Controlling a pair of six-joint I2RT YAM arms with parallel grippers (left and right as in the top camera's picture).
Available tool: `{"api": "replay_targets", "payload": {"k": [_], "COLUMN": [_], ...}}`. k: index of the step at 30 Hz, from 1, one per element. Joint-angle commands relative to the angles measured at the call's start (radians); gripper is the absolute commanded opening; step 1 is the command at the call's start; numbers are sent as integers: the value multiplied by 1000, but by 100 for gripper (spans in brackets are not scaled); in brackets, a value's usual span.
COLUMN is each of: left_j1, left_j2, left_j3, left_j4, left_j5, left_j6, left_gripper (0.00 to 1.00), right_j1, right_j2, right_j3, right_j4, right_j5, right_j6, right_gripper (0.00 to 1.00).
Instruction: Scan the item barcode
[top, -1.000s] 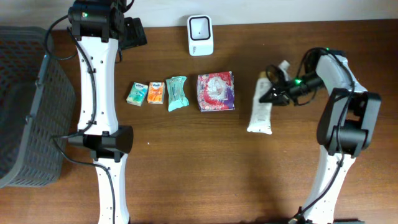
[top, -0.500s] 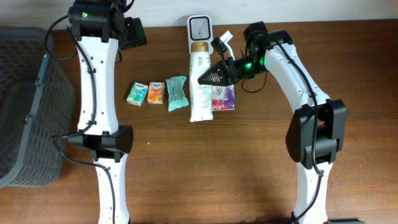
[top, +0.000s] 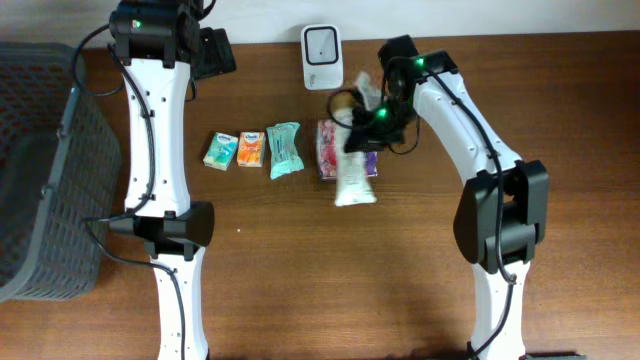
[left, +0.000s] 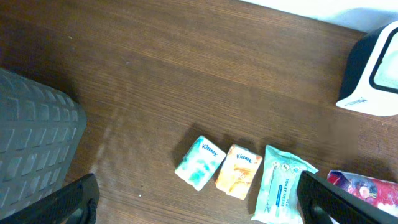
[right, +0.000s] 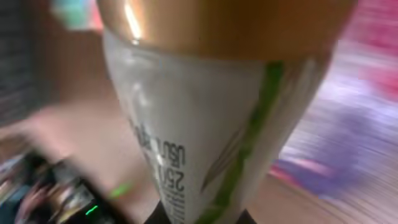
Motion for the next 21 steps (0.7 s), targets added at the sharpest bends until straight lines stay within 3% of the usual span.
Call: {"api": "replay_targets", "payload": {"k": [1,4,6,10,11,13,14,15,17,21], "left_j1": [0,0,0,0,0,0,0,0,0,0], "left_j2": [-4,-4,-4,-4,-4,-4,-4,-4,-4,-4], "left_j3": [2,2,2,2,2,2,2,2,2,2], "left_j4": [-2,-1,-1,-2,-1,-2,-2,-2,-2,-2], "left_j5": [0,0,0,0,0,0,0,0,0,0], "left_j6": [6,6,5,6,6,6,5,6,5,6], "left_gripper": [99,99,99,99,99,99,99,99,99,99], "right_j1": [-29,-70,-79,-78,-78,-78,-77,-72,-56,42], "right_j2": [-32,-32,-24,-5,-3,-3,-3,-3,-3,-3], "right_j3": [59,113,111,-61,-132,-225,-240,-240,-240,-234], "right_j4": [-95,-193,-215,-127,-73,10,19,27,39,49], "right_j5": [486,706,915,1051,1050,1048,999,901,821,772], "right_j6": [154,166,263,263,269,282,281,281,281,281], "right_gripper": [4,4,4,4,4,19,20,29,34,33]}}
